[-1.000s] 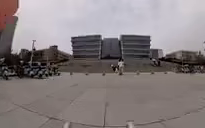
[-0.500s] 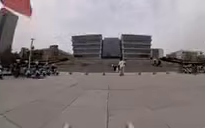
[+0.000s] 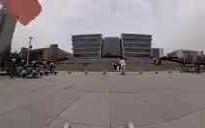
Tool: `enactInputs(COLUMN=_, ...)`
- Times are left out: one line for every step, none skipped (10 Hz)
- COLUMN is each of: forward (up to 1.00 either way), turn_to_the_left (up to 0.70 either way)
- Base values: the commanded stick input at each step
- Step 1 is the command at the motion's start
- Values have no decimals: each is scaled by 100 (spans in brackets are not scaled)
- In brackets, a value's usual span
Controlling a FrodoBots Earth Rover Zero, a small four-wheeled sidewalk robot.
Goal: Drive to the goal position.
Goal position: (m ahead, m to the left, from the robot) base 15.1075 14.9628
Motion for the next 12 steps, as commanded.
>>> enactInputs(forward=85, turn_to_the_left=21)
enactInputs(forward=85, turn_to_the_left=15)
enactInputs(forward=85, turn_to_the_left=5)
enactInputs(forward=85, turn_to_the_left=0)
enactInputs(forward=85, turn_to_the_left=0)
enactInputs(forward=85, turn_to_the_left=0)
enactInputs(forward=85, turn_to_the_left=0)
enactInputs(forward=85, turn_to_the_left=0)
enactInputs(forward=85, turn_to_the_left=0)
enactInputs(forward=85, turn_to_the_left=0)
enactInputs(forward=85, turn_to_the_left=0)
enactInputs(forward=85, turn_to_the_left=0)
